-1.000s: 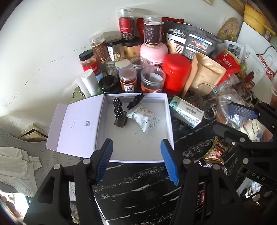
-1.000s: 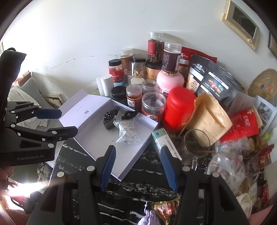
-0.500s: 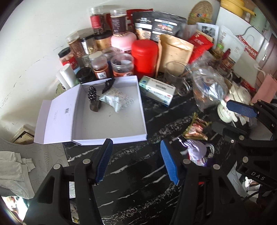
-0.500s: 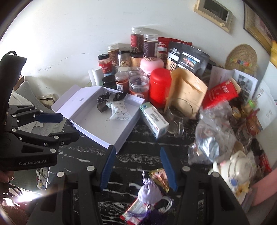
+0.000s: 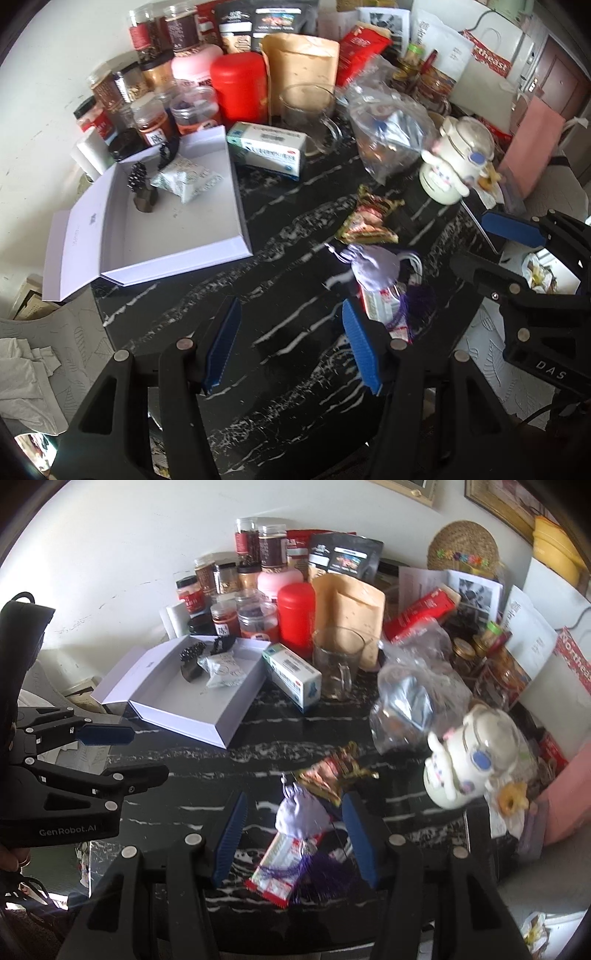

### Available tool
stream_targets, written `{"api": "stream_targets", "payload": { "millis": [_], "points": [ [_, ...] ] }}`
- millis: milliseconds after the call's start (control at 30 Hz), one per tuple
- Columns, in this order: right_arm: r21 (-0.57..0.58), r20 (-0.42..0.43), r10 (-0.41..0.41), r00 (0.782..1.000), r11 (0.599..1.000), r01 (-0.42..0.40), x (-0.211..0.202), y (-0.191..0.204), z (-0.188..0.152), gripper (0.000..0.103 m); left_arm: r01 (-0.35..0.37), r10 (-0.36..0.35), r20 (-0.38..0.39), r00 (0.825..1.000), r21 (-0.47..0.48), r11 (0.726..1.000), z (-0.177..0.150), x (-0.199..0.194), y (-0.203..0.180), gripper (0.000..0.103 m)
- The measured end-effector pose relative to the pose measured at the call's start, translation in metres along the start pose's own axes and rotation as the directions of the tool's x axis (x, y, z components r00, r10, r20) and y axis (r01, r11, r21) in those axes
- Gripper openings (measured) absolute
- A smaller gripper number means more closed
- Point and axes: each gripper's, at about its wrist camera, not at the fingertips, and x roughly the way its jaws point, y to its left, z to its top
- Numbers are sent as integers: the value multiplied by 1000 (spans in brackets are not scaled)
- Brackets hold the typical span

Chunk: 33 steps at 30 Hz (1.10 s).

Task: Organize objects
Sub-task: 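Withdraw both tools from the box toward the lilac pouch on the table, then grasp the lilac drawstring pouch and red packet with the left tool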

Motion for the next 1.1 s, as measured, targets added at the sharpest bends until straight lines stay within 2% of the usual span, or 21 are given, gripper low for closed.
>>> {"api": "stream_targets", "payload": {
  "millis": [467, 767, 1100],
  "points": [
    [103, -90, -37, 995, 994, 46, 13, -31, -55, 54, 75, -66, -112, 992, 78, 994, -14, 50, -50, 56],
    [174, -140, -39, 989, 983, 64, 28, -56, -79, 54, 109, -95, -162, 982, 84, 990, -17, 80, -72, 56],
    [223, -206, -9, 978, 973, 56, 51, -73, -101, 54, 143, -126, -245, 961, 54, 988, -28, 118, -86, 56]
  ]
}}
